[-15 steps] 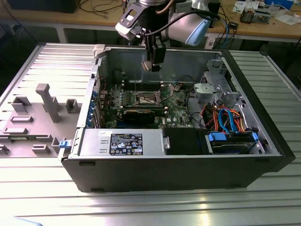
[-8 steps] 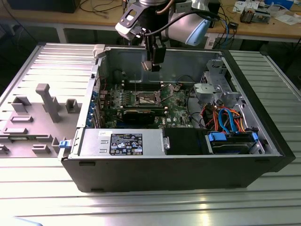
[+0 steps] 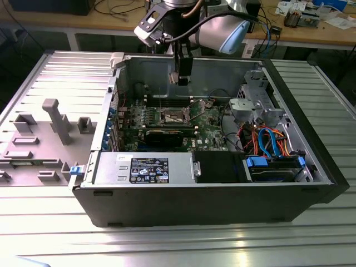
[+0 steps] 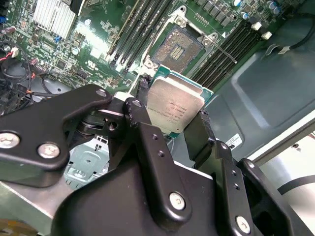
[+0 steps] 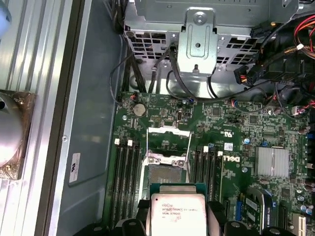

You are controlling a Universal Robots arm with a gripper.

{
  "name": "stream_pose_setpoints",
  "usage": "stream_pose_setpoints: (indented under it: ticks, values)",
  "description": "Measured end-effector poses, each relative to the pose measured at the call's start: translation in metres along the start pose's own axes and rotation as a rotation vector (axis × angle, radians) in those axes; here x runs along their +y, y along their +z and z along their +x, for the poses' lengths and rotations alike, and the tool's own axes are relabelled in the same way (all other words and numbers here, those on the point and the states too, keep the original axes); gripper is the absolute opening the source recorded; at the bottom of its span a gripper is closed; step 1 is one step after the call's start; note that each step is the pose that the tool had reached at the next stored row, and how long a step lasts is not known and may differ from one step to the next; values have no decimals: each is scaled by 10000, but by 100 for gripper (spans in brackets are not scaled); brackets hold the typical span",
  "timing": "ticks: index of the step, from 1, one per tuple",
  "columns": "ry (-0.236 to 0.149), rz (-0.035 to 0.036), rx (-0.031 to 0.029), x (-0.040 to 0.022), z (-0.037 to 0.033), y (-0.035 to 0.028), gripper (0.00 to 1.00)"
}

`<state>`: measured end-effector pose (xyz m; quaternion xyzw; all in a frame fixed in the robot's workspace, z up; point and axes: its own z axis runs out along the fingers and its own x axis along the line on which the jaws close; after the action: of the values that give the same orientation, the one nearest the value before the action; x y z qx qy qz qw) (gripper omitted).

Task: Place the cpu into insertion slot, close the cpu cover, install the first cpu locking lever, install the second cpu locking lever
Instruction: 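Place the cpu into insertion slot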

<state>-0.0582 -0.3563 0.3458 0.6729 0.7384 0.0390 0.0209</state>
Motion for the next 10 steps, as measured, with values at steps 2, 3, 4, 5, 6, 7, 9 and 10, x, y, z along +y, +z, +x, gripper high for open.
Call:
stream_pose_setpoints:
  ticks: [2, 3, 4, 5, 6, 7, 9, 10]
  values:
    - [3, 0, 0, 0, 0, 0, 54]
    - [3, -1, 0, 0, 0, 0, 54]
    - [4, 0, 0, 0, 0, 0, 54]
    - [5, 0, -1, 0, 0, 0, 54]
    - [7, -1, -1, 0, 0, 0, 54]
    - [9, 0, 0, 0, 0, 0, 54]
    - [11, 0, -1, 0, 0, 0, 54]
    - [12, 0, -1, 0, 0, 0, 54]
